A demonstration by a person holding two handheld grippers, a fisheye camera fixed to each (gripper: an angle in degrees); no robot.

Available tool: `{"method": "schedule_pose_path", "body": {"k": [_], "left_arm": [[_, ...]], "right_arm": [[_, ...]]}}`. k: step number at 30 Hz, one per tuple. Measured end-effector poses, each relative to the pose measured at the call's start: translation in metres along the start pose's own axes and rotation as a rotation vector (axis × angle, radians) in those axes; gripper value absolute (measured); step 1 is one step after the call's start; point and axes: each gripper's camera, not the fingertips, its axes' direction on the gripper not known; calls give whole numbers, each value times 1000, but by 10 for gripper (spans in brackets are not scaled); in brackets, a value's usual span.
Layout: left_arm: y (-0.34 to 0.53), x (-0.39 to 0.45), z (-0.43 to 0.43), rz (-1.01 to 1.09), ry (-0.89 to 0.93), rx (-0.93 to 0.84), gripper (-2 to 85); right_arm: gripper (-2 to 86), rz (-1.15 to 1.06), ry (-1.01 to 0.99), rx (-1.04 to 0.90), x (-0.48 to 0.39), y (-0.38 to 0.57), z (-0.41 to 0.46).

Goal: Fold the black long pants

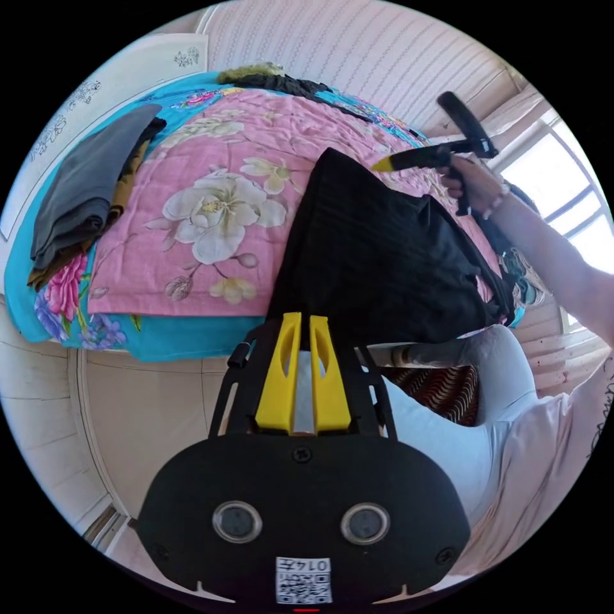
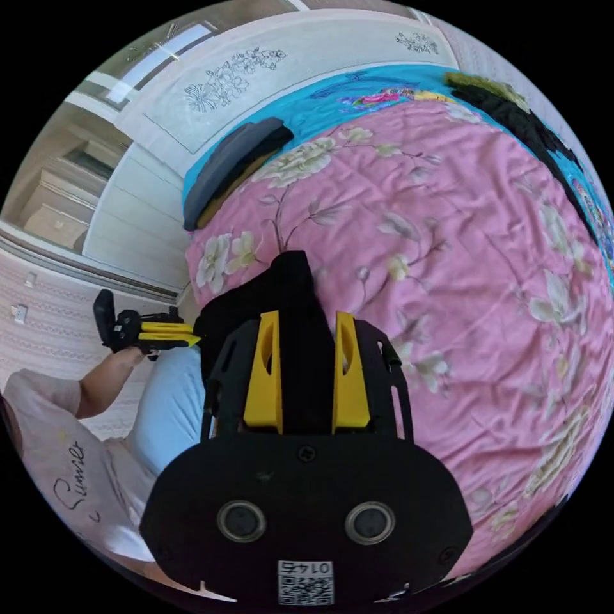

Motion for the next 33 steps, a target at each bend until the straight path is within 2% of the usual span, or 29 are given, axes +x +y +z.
{"method": "schedule_pose_path", "body": {"k": [1, 3, 6, 13, 15, 18, 21, 24, 26, 28, 30, 33], "left_arm": [[5, -1, -6, -11, 9, 22, -2], [14, -3, -18, -28, 37, 66, -5], [26, -3, -40, -37, 84, 152, -7], [19, 3, -71, -22, 127, 333, -9], [11, 3, -87, 6, 70, 382, -9], [5, -7, -122, 8, -107, 480, -6], [-6, -45, -120, -53, -217, 411, 2], [-4, -99, -74, -200, -242, 336, 26], [5, -119, -30, -263, -234, 234, 41], [17, -114, -12, -255, -297, 208, 37], [31, -105, -3, -247, -362, 192, 33], [52, -80, 1, -191, -312, 233, 14]], "right_arm": [[92, 21, -58, -35, 0, -3, 14], [56, 51, -48, -6, -2, 3, 6], [21, -24, -121, 41, -15, 16, -35], [10, -180, -52, 187, -61, -8, -178], [13, -224, -33, 200, -76, -38, -204], [24, -291, -69, 243, -107, -104, -238], [65, -254, -151, 224, -123, -174, -234], [85, -165, -158, 93, -115, -205, -200], [87, -152, -191, 82, -99, -179, -209], [87, -151, -173, 131, -85, -132, -241], [86, -137, -113, 174, -68, -67, -282], [85, -4, 107, 202, -42, 73, -355]]}}
